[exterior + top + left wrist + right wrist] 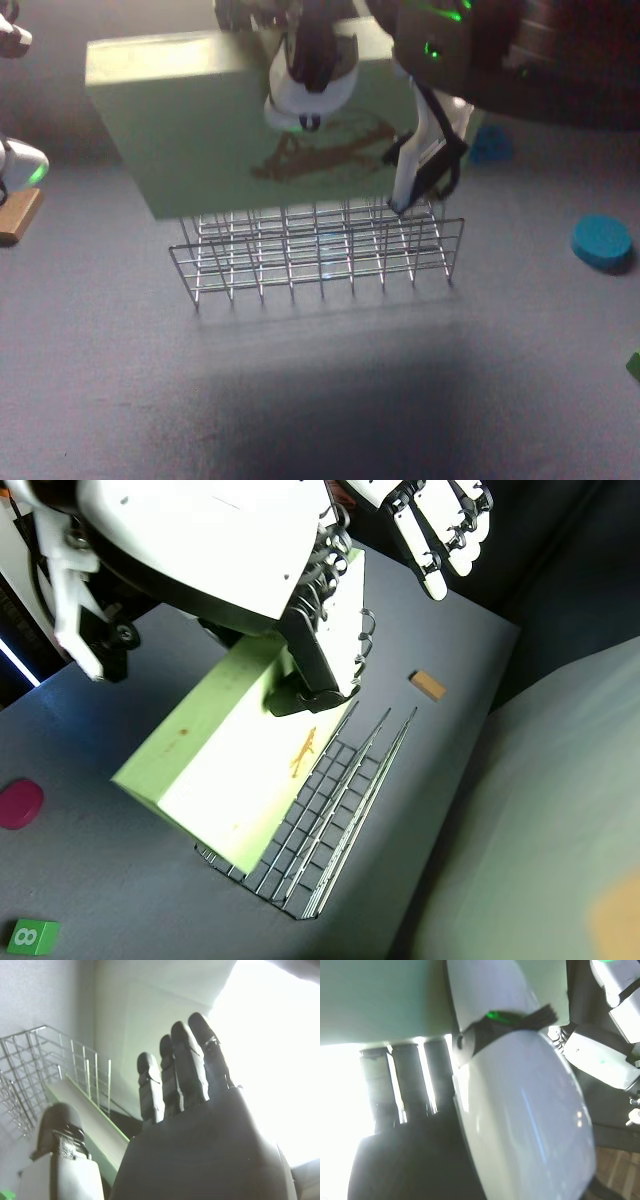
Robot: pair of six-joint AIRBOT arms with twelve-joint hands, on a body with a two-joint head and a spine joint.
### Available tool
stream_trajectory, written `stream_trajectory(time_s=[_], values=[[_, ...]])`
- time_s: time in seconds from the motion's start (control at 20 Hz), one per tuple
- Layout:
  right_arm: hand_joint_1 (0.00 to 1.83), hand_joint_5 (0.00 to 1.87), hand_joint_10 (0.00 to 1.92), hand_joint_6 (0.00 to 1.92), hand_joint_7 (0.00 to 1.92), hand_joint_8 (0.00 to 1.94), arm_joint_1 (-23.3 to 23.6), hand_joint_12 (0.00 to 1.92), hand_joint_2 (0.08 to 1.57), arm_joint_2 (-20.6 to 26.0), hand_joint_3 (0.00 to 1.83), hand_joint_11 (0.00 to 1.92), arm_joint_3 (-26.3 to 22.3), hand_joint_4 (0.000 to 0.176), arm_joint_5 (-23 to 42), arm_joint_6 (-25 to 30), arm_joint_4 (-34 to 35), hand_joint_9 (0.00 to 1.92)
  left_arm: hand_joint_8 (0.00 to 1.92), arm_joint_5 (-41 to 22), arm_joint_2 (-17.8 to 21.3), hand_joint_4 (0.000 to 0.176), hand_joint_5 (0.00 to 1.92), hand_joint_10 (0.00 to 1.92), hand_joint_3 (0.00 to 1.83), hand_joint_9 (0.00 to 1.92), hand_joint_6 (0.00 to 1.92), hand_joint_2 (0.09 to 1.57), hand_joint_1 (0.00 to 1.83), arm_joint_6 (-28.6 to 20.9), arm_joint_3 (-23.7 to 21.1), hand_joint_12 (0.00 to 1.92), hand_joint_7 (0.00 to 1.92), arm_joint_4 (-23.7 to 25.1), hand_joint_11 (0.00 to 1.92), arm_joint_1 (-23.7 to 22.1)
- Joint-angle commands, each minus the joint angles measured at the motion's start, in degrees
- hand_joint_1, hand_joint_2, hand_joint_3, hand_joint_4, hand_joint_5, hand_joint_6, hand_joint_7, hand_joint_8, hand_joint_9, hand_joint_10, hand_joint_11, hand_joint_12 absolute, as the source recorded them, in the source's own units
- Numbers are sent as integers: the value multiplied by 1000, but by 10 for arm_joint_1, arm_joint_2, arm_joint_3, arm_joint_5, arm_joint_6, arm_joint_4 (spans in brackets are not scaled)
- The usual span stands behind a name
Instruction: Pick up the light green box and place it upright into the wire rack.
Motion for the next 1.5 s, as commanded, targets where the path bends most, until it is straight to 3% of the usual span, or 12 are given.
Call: stream_trajectory(time_s=[0.0, 0.3, 0.55, 0.6, 0.65, 0.8, 1.45], values=[[1360, 824, 1430, 1000, 898, 1156, 5, 1471, 1163, -1, 1, 775, 3, 0, 20, -1, -43, 842, 0, -7, 4, 99, 305, 0, 0, 267, 2, 1106, 373, 4, -2, 710, 244, 48, 0, -8], [1361, 826, 1428, 1007, 900, 1151, -4, 1475, 1162, -11, 0, 777, 10, 0, 23, -1, -41, 843, 3, -7, 7, 99, 314, 2, 0, 278, 2, 1073, 449, 4, -5, 700, 264, 40, 0, -1], [1360, 815, 1440, 1009, 896, 1166, -16, 1484, 1166, -22, 0, 786, 29, 0, 31, 0, -41, 834, 0, -7, 8, 100, 300, 0, 8, 271, 0, 1125, 313, 4, -9, 722, 248, 39, 0, 5], [1254, 871, 1228, 996, 960, 1186, -19, 1477, 1152, -24, 0, 821, 32, 0, 33, 0, -41, 885, 0, -8, 8, 100, 299, 0, 15, 271, 0, 1144, 262, 2, -9, 724, 248, 39, 0, 6], [1337, 846, 1357, 987, 928, 1140, -24, 1473, 1153, -28, 3, 793, 37, 0, 34, 0, -41, 864, 0, -8, 9, 101, 299, 0, 14, 271, 0, 1158, 227, -2, -9, 715, 249, 39, 0, 7], [1361, 833, 1425, 1002, 918, 1140, -38, 1486, 1160, -38, 0, 778, 57, 0, 43, 2, -41, 829, 1, -9, 10, 100, 310, 0, 12, 270, 4, 1162, 216, -7, -10, 709, 251, 39, 0, 11], [1362, 830, 1432, 1004, 915, 1132, -93, 1484, 1161, -72, 0, 772, 132, 0, 96, 28, -64, 832, 0, -10, 11, 100, 303, 1, 8, 271, 0, 1201, 120, -16, -11, 724, 248, 39, 0, 14]])
